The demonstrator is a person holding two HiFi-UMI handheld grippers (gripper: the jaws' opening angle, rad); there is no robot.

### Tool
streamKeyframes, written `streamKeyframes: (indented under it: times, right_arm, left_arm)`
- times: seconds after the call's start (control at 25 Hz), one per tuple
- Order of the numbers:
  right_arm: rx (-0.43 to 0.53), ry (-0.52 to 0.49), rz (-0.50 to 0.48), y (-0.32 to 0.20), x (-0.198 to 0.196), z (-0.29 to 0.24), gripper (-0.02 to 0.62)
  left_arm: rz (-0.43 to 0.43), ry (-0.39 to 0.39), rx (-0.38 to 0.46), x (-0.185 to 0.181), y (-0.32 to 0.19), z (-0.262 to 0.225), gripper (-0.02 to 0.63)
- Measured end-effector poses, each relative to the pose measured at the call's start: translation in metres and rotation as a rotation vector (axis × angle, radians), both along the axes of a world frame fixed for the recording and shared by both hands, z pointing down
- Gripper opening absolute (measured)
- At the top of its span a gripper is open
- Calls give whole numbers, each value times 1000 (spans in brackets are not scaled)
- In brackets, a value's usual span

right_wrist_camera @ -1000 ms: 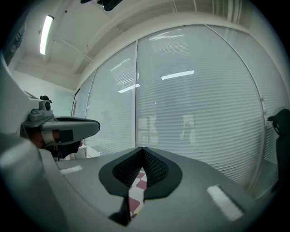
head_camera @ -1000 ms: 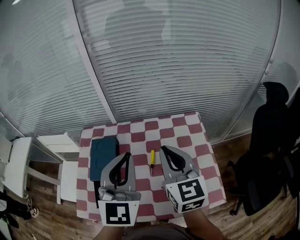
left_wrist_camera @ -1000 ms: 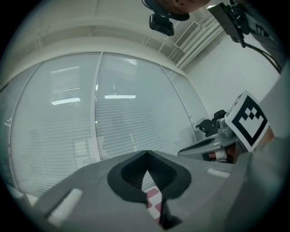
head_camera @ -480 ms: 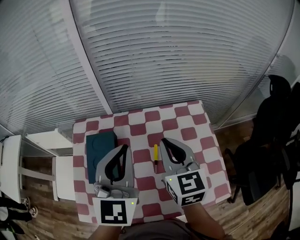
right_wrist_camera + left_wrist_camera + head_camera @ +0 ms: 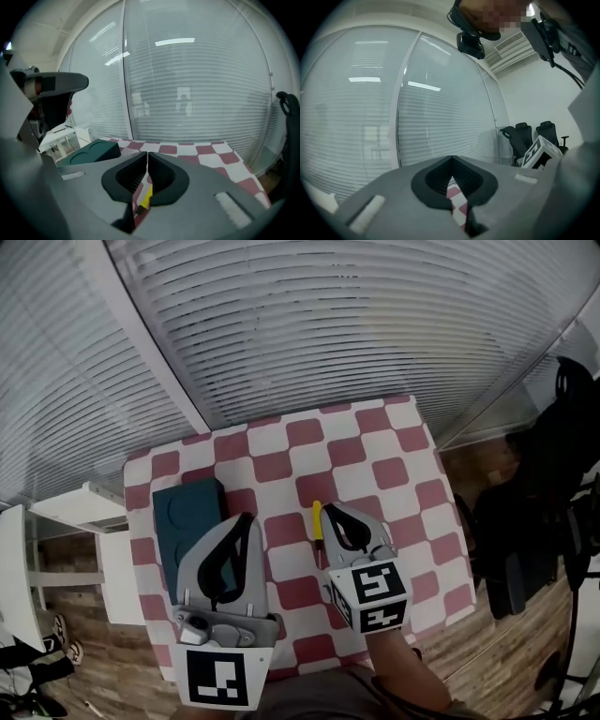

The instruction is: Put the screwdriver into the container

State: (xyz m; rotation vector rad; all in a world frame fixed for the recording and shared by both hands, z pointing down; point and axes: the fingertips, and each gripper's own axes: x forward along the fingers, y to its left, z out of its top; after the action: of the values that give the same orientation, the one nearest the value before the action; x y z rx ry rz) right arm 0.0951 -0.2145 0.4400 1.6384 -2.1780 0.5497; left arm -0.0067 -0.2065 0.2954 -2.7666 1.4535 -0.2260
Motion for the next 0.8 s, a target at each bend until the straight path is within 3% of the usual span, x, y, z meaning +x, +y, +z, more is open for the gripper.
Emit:
streamKeyframes:
  times: [0.32,0.8]
  right_arm:
    - [-172,-5,25,3,-4,75,133]
    - [-294,-3,48,10,-7,127,152]
  left_arm:
    - [28,-30,-74,2,-25,46,0]
    - [31,-16,-141,-1,-47,84,0]
